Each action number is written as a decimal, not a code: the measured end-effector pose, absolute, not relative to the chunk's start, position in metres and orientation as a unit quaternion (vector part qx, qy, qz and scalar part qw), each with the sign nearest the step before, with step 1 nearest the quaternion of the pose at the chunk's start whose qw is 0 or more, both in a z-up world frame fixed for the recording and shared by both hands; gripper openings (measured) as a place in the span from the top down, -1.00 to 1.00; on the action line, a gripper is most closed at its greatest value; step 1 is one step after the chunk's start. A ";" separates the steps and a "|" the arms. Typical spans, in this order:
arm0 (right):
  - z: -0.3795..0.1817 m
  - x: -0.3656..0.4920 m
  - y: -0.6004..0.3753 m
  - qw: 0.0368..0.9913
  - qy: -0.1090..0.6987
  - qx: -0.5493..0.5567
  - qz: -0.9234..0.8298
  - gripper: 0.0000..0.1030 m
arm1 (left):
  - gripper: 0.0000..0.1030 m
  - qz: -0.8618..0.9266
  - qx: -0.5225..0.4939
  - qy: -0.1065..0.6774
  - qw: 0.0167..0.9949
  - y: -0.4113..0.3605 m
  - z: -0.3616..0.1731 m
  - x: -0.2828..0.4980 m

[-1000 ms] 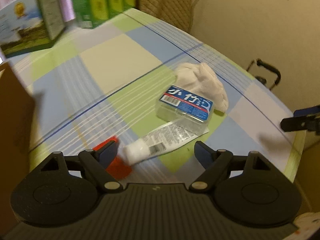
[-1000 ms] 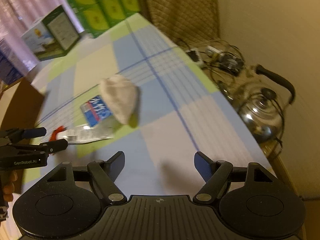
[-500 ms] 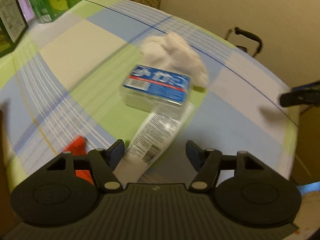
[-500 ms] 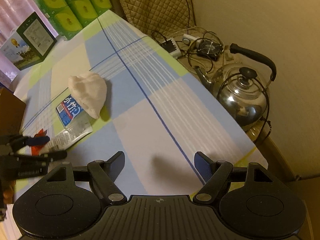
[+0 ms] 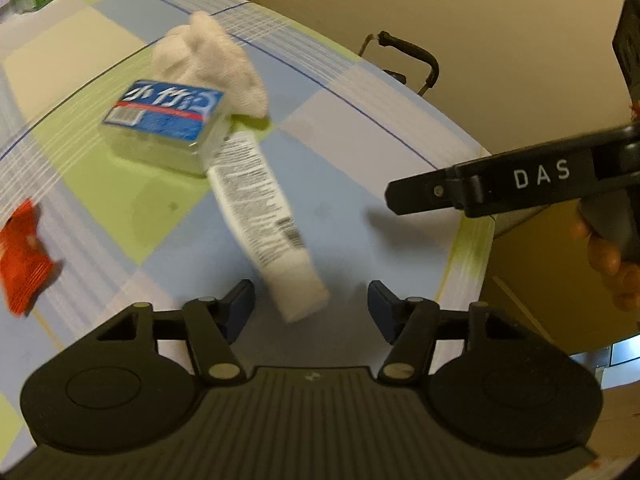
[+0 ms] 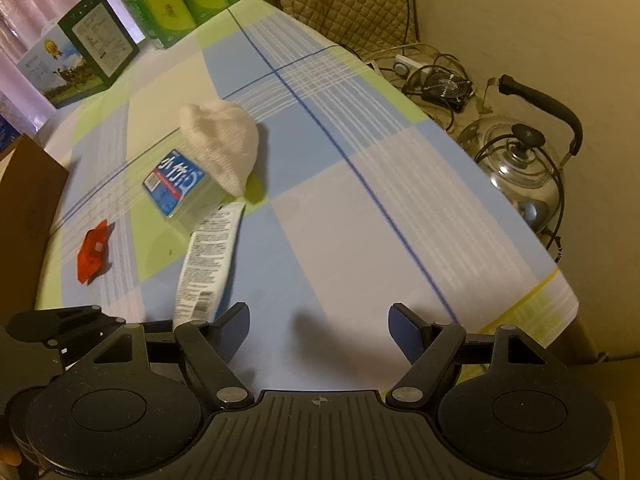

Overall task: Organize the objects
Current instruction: 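Move the right tool toward the white tube while the left tool approaches the red candy packet, then grasp the white tube with the right tool while the left tool grasps the red candy packet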

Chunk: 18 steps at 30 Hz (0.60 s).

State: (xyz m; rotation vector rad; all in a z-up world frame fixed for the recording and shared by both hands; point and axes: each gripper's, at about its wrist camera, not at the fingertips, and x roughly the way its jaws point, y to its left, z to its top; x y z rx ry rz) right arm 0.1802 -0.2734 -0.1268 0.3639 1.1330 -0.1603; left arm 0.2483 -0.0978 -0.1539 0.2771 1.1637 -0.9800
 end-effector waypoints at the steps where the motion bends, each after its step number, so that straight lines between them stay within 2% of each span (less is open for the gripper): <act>1: -0.127 0.179 -0.271 0.825 0.532 0.174 -0.076 -0.43 | -0.12 -0.435 0.124 0.526 0.720 -0.090 -0.152 0.250; 9: -0.134 0.180 -0.229 0.831 0.527 0.175 -0.038 -0.43 | -0.12 -0.355 0.113 0.519 0.769 -0.027 -0.131 0.270; 18: -0.159 0.203 -0.189 0.844 0.522 0.123 -0.029 -0.41 | -0.14 -0.282 0.100 0.514 0.804 0.018 -0.125 0.295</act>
